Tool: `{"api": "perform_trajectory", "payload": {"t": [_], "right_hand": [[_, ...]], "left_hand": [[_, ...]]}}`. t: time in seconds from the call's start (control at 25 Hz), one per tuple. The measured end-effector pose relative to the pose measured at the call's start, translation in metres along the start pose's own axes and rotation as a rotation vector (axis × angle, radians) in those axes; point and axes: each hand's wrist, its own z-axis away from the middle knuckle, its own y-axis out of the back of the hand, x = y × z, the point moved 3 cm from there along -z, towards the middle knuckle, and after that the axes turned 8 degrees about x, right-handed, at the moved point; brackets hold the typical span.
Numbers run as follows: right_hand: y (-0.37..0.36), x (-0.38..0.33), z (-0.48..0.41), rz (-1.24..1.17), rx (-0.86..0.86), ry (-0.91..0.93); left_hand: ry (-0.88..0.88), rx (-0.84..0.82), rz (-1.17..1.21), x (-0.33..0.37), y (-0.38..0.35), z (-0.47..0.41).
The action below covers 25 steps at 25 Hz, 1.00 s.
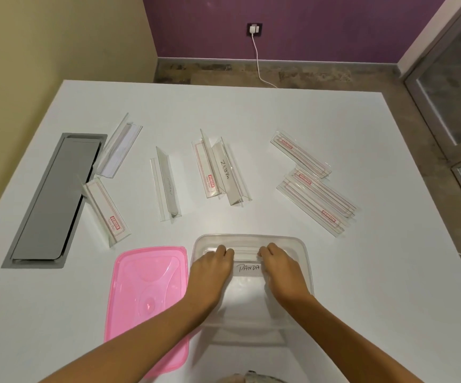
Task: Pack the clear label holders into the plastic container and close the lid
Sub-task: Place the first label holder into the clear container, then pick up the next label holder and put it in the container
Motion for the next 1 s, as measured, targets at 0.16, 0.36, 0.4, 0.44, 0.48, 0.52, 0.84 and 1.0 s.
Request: {"api": "perform_trajectory", "payload": {"t": [0.16,0.36,0.4,0.44,0.48,0.52,0.84,1.0], "right_hand": [[0.025,-0.018,0.006,-0.130,0.118,0.032],[0.075,-0.045,-0.042,-0.272,0.519,0.071],[0.076,-0.046,-0.062,-0.299,0.497,-0.003],[0.072,-0.046,-0.084,-0.309,0.426,-0.076],[0.065,-0.045,-0.107,-0.288,0.332,-0.137],[0.056,-0.043,-0.127,-0.249,0.225,-0.188],[0.014,-0.036,-0.189,-0.164,0.000,-0.330],[0.019,-0.028,-0.189,-0.290,0.119,-0.395]], "left_hand": [[-0.001,0.011,0.037,-0.005,-0.009,-0.001],[0.101,-0.040,0.144,-0.013,-0.023,-0.009],[0.110,-0.049,0.159,-0.013,-0.025,-0.010],[0.120,-0.056,0.174,-0.012,-0.025,-0.011],[0.128,-0.065,0.191,-0.012,-0.025,-0.012],[0.135,-0.073,0.209,-0.012,-0.024,-0.012],[0.139,-0.132,0.219,-0.016,-0.025,-0.018],[0.133,-0.130,0.230,-0.017,-0.025,-0.017]]}}
